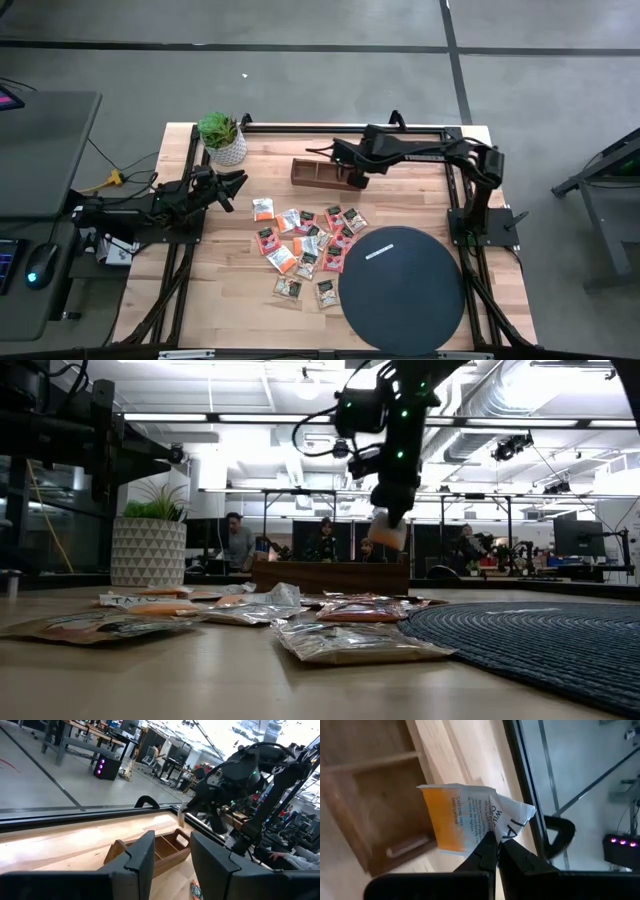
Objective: Pick & Place Tea
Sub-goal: Put the white orange tea sachet into the right section of the wooden organizer
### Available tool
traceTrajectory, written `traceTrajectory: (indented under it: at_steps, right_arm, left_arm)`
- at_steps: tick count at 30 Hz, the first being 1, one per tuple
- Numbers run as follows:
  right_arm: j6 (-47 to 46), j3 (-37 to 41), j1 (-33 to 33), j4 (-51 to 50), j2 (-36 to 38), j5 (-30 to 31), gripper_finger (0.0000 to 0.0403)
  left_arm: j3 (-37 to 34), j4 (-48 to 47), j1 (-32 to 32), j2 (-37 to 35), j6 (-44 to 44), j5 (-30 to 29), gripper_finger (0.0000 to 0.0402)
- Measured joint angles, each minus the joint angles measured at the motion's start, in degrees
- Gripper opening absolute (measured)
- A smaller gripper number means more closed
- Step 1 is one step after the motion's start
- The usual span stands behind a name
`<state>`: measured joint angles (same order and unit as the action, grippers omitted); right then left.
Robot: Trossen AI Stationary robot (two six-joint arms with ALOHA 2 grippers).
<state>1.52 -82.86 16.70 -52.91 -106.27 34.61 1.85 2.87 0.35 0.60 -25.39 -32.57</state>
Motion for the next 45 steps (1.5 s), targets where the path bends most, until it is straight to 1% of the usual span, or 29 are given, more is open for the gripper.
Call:
traceTrajectory:
  at_steps: [4,9,15,23,26,31,39,41,45]
  right_arm:
    - [2.08,0.18,-1.26,2.91,-1.71,0.74,0.0]
    - [2.62,0.14,-2.15,3.83,-2.38,0.88,0.0]
    - [2.48,0.14,-2.42,3.18,-4.49,-1.4,0.0]
    - [2.52,0.16,-2.51,3.04,-5.48,-1.35,0.0004]
    - [3.26,0.16,-2.51,3.04,-5.48,-3.1,0.0011]
    - [3.43,0.16,-2.51,3.07,-5.48,-4.79,0.0035]
    - [3.45,0.16,-2.12,3.22,-5.48,-5.08,0.0099]
    - [3.46,0.16,-2.09,3.22,-5.48,-4.4,0.0115]
    - [3.47,0.07,-2.22,2.91,-5.19,-0.17,0.0135]
  left_arm:
    - [0.0,0.0,0.01,0.02,0.0,-0.01,0.0123]
    - [0.0,0.0,0.01,0.0,0.0,0.01,0.0123]
    - [0.0,0.0,-0.01,0.0,0.0,0.05,0.0123]
    - [0.02,0.0,0.0,0.0,0.0,0.06,0.0123]
    - [0.0,0.0,0.0,0.0,0.0,0.06,0.0123]
    - [0.0,0.0,-0.01,0.0,0.0,0.05,0.0124]
    - [0.0,0.0,0.01,0.0,0.0,0.05,0.0124]
    - [0.02,0.0,-0.01,0.02,0.0,0.05,0.0123]
    - [0.0,0.0,0.01,0.0,0.0,0.05,0.0123]
